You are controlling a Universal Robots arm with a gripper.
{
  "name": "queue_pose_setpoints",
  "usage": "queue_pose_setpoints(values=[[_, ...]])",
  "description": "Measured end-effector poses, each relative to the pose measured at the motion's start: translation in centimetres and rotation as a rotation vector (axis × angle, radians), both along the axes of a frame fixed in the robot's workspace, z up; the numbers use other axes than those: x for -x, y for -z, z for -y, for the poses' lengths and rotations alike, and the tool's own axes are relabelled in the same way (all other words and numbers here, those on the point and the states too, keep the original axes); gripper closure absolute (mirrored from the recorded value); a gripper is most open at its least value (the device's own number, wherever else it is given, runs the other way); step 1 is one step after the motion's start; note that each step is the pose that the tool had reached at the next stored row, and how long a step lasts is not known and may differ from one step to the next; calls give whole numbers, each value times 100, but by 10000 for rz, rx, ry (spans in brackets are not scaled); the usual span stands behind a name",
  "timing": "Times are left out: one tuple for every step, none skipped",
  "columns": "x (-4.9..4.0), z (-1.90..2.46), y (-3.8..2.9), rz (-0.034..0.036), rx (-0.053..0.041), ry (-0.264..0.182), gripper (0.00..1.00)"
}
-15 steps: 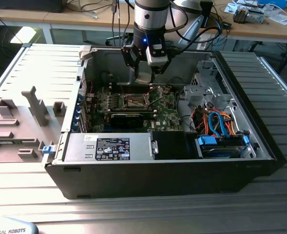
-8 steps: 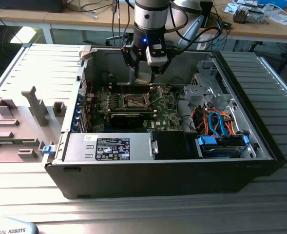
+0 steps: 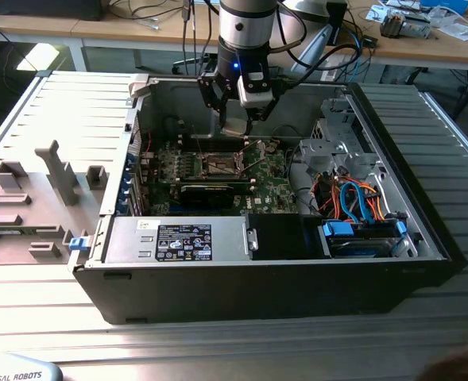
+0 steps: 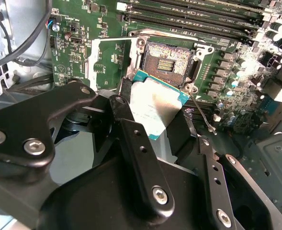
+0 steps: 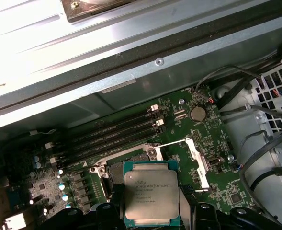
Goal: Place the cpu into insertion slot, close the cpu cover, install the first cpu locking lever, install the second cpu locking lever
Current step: 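Place the cpu into insertion slot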
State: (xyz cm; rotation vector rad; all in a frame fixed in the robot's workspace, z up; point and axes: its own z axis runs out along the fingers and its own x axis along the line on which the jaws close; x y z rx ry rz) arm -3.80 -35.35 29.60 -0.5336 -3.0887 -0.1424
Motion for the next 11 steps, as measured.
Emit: queue_pose_setpoints(values=[[0,0,0,0,0,5,46],[0,0,0,0,0,11,46],[0,0,0,0,0,15,46],[0,0,0,0,0,21,46],[0,0,0,0,0,26,46],[0,0,0,0,0,31,46],[0,0,0,0,0,37,46],[0,0,0,0,0,44,46],[0,0,0,0,1,49,46],[0,0,0,0,0,55,46],[0,0,0,-1,1,61,46]])
